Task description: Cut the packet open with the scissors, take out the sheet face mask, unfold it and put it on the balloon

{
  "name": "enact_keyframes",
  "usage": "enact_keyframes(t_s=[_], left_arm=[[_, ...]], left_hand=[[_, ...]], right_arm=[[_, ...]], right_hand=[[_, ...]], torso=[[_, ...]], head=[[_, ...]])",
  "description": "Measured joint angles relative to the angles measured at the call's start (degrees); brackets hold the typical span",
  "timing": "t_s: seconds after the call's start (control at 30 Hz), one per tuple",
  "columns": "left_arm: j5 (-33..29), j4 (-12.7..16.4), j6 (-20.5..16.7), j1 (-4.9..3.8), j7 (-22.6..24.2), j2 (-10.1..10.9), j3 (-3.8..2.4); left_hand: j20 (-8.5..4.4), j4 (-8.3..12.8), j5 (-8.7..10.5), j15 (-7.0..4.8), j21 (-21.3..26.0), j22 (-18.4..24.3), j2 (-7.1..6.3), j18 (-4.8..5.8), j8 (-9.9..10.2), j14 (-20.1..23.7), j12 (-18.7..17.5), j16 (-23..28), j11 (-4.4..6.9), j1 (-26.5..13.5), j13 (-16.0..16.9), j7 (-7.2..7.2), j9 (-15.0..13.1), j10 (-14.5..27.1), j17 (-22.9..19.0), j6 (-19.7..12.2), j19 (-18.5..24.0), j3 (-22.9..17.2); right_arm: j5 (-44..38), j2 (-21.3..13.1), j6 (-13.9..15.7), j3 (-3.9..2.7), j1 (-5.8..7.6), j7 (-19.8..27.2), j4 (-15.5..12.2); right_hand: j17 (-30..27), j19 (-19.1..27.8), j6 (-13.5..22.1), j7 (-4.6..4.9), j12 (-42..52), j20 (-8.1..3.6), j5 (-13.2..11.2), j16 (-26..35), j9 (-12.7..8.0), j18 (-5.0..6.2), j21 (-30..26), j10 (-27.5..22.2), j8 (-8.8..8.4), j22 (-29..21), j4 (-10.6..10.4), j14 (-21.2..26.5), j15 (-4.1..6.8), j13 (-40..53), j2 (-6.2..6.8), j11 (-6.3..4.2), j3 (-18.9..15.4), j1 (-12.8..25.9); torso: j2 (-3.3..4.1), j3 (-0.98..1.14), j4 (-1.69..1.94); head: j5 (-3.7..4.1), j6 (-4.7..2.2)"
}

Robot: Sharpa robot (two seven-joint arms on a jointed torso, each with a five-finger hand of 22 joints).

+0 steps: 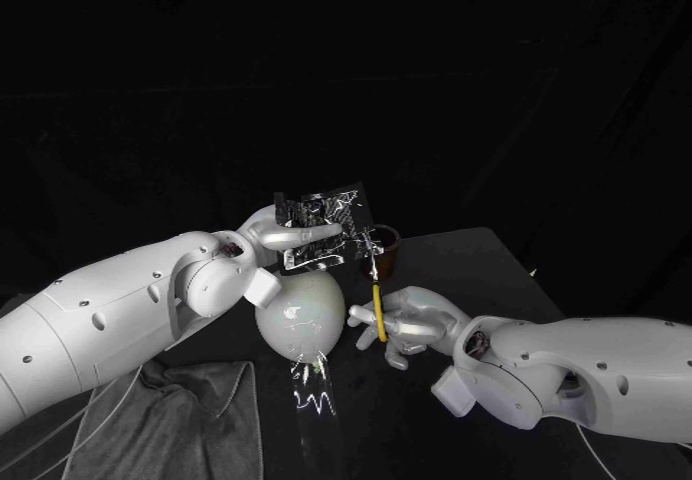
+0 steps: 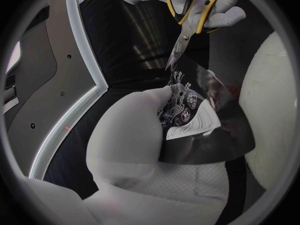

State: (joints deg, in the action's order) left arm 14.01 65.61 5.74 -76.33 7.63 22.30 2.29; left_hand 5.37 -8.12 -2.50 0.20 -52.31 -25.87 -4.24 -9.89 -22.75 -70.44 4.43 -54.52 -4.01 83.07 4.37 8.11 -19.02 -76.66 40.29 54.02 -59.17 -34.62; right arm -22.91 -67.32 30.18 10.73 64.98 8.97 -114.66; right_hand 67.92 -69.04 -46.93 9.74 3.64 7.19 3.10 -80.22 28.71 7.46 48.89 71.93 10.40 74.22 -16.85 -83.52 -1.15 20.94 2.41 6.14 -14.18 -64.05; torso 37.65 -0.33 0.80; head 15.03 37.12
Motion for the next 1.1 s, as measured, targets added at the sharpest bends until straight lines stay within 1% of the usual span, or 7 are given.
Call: enact_keyframes(t_s=[0.5, 0.6, 0.7, 0.83, 0.9, 1.0, 1.1], left_arm=[[1.18, -0.48, 1.01, 0.04, 1.07, 0.03, 0.03], [1.51, -0.56, 1.23, 0.06, 1.25, 0.03, 0.03], [1.89, -0.63, 1.53, 0.06, 1.50, 0.03, 0.03], [2.29, -0.74, 1.92, 0.02, 1.93, 0.08, -0.02], [2.48, -0.74, 2.14, 0.01, 2.13, 0.07, -0.02], [2.66, -0.74, 2.37, 0.02, 2.36, 0.04, -0.02], [2.82, -0.77, 2.49, 0.03, 2.54, 0.04, -0.02]], left_hand=[[0.00, -0.01, 0.04, 0.02, -0.23, -0.07, 0.02, 0.08, -0.18, 0.01, 0.00, 0.00, 0.00, 0.03, 0.06, -0.10, 0.00, 0.01, -0.01, -0.11, 0.00, 0.01], [0.00, -0.01, -0.04, 0.02, -0.23, -0.07, 0.03, 0.10, -0.18, 0.00, 0.00, 0.00, 0.00, 0.03, 0.06, -0.10, 0.00, 0.00, 0.00, -0.12, 0.00, 0.00], [0.00, -0.01, -0.04, 0.03, -0.23, -0.07, 0.03, 0.12, -0.19, 0.00, 0.00, 0.00, 0.14, 0.03, 0.06, -0.12, 0.00, -0.14, 0.05, -0.13, 0.00, 0.01], [0.00, -0.01, -0.04, 0.03, -0.23, -0.13, 0.03, 0.16, -0.19, 0.00, 0.00, 0.01, 0.23, 0.03, 0.06, -0.12, 0.00, -0.23, 0.05, -0.13, 0.00, 0.01], [0.00, -0.01, -0.03, 0.03, -0.23, -0.13, 0.03, 0.17, -0.18, 0.00, 0.00, 0.01, 0.23, 0.03, 0.06, -0.07, 0.00, -0.23, 0.06, -0.08, 0.00, 0.01], [0.00, -0.01, -0.03, 0.04, -0.22, -0.14, 0.03, 0.20, -0.18, 0.00, 0.00, -0.22, 0.23, 0.03, 0.06, -0.05, 0.00, -0.23, 0.06, -0.07, 0.00, 0.01], [0.00, -0.01, -0.03, 0.04, -0.22, -0.13, 0.03, 0.22, -0.18, 0.00, 0.00, -0.23, 0.23, 0.03, 0.06, -0.06, 0.00, -0.23, 0.06, -0.07, 0.00, 0.01]], right_arm=[[-0.08, -0.42, -0.81, -0.06, 0.11, -0.14, -0.49], [0.00, -0.50, -0.76, -0.06, 0.11, -0.13, -0.60], [0.32, -0.60, -0.49, -0.06, 0.11, 0.00, -0.62], [1.04, -0.71, 0.04, -0.03, 0.10, 0.05, -0.50], [1.30, -0.71, 0.21, -0.02, 0.10, 0.05, -0.50], [1.43, -0.71, 0.32, -0.02, 0.10, -0.01, -0.50], [1.46, -0.71, 0.41, -0.02, 0.11, -0.10, -0.50]], right_hand=[[0.33, 0.20, -0.18, 0.69, 0.45, 0.20, 0.00, 0.00, -0.19, -0.12, 0.20, 0.69, 0.02, 0.27, 0.01, 0.20, -0.20, -0.89, 0.59, -0.21, 1.09, 0.59], [1.05, -0.20, -1.74, -0.03, 1.11, 0.12, -0.15, -0.45, -0.09, -0.40, 1.41, 2.29, 0.88, 0.55, 0.05, -0.05, 0.05, -0.79, 0.23, -0.25, 1.13, 0.23], [3.45, -2.42, -6.47, -2.09, 4.43, -1.16, -0.15, -1.90, 1.11, -0.43, 4.73, 4.82, 3.50, 0.72, 0.86, -0.49, 1.41, 0.97, -2.16, 0.24, 1.52, -2.54], [5.68, -5.00, -11.77, -5.79, 12.76, -4.00, -0.15, -2.90, 4.49, -0.82, 8.51, 7.74, 7.31, 0.73, 1.38, -0.51, 4.66, 7.50, -5.53, -2.66, -0.16, -7.40], [6.56, -5.60, -12.78, -6.30, 23.15, -4.60, -0.14, -3.46, 5.49, -0.87, 9.95, 7.77, 8.25, 0.73, 1.51, -0.50, 5.06, 16.55, -6.34, -2.72, -0.28, -8.20], [6.98, -6.62, -12.98, -6.37, 24.44, -5.35, -0.14, -4.46, 7.74, -0.99, 11.82, 7.61, 8.89, 0.73, 1.68, -0.43, 5.21, 29.29, -7.05, -2.88, -1.71, -8.92], [7.00, -6.80, -12.62, -6.49, 24.48, -5.34, -0.14, -4.55, 8.42, -1.03, 12.00, 7.56, 8.89, 0.73, 1.58, -0.41, 5.36, 31.49, -7.40, -2.92, -2.30, -9.27]], torso=[[0.00, 0.01, -0.04], [0.00, 0.02, -0.04], [0.00, 0.03, -0.04], [-0.01, 0.03, -0.01], [-0.01, 0.03, -0.01], [-0.01, 0.03, 0.00], [0.00, 0.02, 0.01]], head=[[-0.09, 0.10], [-0.06, 0.10], [0.03, 0.07], [0.09, 0.05], [0.09, 0.05], [0.09, 0.03], [0.10, 0.01]])
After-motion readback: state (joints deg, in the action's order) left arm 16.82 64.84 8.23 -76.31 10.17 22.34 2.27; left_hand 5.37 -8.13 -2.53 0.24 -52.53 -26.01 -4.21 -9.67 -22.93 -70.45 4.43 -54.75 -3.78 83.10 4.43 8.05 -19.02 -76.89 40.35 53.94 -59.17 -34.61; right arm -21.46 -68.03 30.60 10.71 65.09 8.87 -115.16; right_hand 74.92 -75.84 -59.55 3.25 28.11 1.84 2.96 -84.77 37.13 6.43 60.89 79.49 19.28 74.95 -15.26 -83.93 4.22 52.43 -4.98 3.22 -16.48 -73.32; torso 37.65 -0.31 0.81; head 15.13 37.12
